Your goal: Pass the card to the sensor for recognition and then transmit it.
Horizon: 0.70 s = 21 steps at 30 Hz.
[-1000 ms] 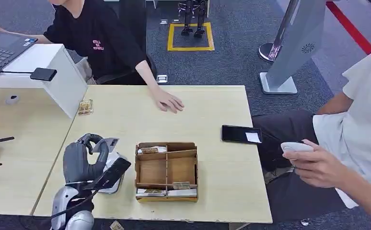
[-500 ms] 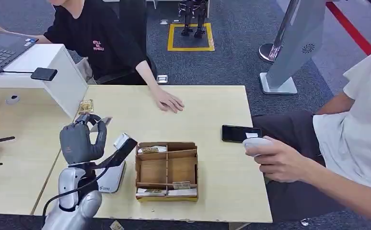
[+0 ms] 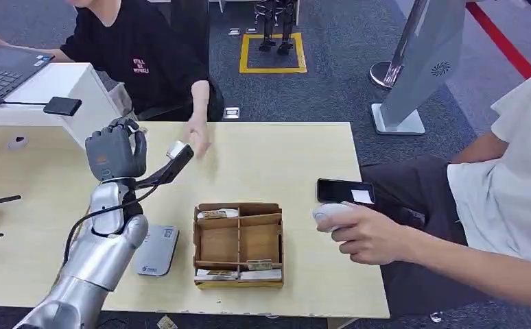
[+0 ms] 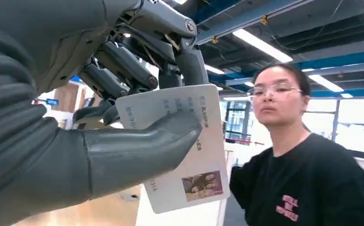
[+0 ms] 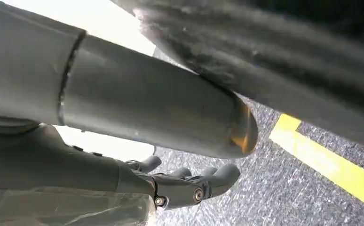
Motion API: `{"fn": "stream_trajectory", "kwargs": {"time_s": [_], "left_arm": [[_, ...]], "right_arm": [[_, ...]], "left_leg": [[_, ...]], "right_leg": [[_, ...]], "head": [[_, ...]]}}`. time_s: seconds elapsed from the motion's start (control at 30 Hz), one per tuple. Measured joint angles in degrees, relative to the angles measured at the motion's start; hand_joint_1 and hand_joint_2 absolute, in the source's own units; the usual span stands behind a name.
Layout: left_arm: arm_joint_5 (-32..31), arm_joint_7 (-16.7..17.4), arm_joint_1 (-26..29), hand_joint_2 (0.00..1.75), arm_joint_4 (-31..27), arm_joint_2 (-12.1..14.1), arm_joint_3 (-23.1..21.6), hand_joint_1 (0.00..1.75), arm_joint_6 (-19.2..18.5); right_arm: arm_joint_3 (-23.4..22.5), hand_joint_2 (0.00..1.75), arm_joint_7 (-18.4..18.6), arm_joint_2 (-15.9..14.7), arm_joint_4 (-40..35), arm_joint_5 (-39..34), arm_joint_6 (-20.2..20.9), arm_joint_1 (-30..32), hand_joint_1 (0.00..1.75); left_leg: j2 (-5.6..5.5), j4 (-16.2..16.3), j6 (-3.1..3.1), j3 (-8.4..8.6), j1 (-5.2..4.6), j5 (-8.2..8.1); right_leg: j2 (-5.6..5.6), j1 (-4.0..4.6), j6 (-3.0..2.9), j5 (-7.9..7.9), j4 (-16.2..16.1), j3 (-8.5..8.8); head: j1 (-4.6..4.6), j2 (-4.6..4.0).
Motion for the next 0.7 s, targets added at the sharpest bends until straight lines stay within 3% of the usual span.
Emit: {"fn": "stream_trajectory", "kwargs": {"time_s": [0.47, 0.7], "left_arm": [[-5.0, 3.1, -7.2, 1.75, 11.4, 0.7, 1.2, 1.75, -0.4], [-5.6, 2.4, -9.2, 1.75, 17.1, 1.5, 2.9, 1.75, 0.0]], "right_arm": [[2.7, 0.0, 0.2, -0.3, 0.1, 0.0, 0.2, -0.3, 0.0], [3.8, 0.0, 0.2, -0.4, 0.0, 0.0, 0.2, -0.3, 0.0]], "left_leg": [[-0.01, 0.0, 0.0, -0.03, 0.0, 0.0], [0.02, 0.0, -0.01, -0.01, 0.01, 0.01]], "right_leg": [[0.0, 0.0, 0.0, 0.0, 0.0, -0.01], [0.06, 0.0, 0.0, 0.0, 0.0, -0.01]], "head": [[0.02, 0.0], [0.02, 0.0]]}}
